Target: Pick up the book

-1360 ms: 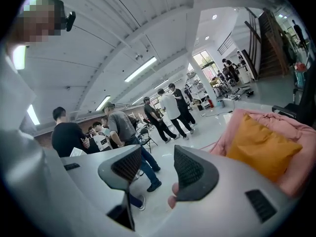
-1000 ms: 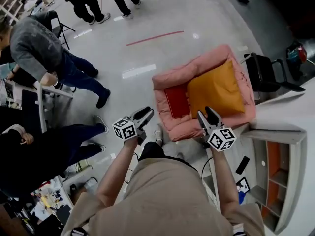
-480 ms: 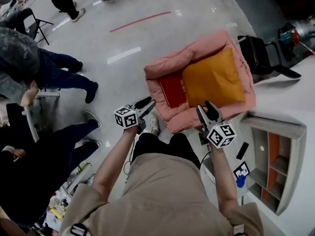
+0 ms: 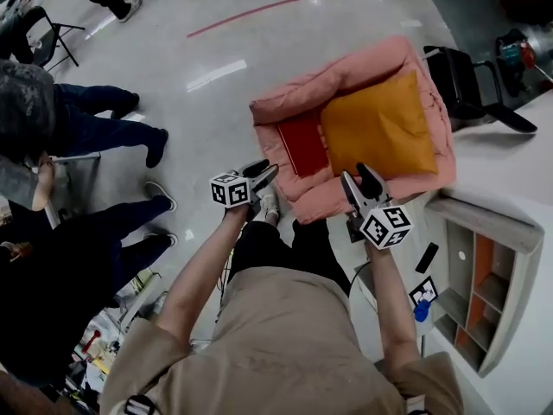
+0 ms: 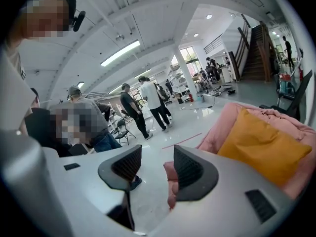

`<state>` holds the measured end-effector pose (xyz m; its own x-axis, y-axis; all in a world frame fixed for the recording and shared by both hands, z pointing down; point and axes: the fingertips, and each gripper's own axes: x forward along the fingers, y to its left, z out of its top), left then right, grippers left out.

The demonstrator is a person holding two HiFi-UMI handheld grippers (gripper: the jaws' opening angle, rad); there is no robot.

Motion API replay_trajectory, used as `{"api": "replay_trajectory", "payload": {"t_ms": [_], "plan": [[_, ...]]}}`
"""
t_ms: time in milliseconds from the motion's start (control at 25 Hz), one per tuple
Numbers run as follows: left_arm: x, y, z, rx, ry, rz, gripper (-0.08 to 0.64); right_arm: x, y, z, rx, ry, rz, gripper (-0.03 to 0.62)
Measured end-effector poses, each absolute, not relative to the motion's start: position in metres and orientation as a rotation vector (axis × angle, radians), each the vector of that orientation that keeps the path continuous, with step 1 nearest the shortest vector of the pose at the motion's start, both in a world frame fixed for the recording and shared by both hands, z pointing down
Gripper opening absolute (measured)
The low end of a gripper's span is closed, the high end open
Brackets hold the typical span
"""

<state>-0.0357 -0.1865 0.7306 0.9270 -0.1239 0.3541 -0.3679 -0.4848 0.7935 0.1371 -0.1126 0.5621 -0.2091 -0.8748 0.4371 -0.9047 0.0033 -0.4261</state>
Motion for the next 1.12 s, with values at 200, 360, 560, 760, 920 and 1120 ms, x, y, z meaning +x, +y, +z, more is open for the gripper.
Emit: {"api": "replay_trajectory", "payload": {"t_ms": [200,360,560,760,920,1120], "plan": [[-0.018,-0.19,0.783,1.998,-0.412,0.358,0.188,0.147,-0.128,0.605,1.876,-2.206,1.061,0.196],[0.0,-0.198,0.834,1.925,-0.467,0.365,0.225,0.161,-0.144,0.647,1.813,-2.21,1.095,0.196],[0.021,-0.206,0.911,1.854,-0.521,0.407,0.26,0.177,-0.166,0.702,1.735,-2.211,1.153,0.196],[0.031,-0.215,0.987,1.798,-0.578,0.457,0.279,0.178,-0.187,0.758,1.62,-2.225,1.18,0.196],[0.042,-0.224,1.038,1.781,-0.587,0.477,0.299,0.175,-0.201,0.802,1.544,-2.236,1.209,0.196],[0.052,-0.229,1.086,1.746,-0.614,0.459,0.342,0.174,-0.212,0.84,1.479,-2.248,1.258,0.196]]}}
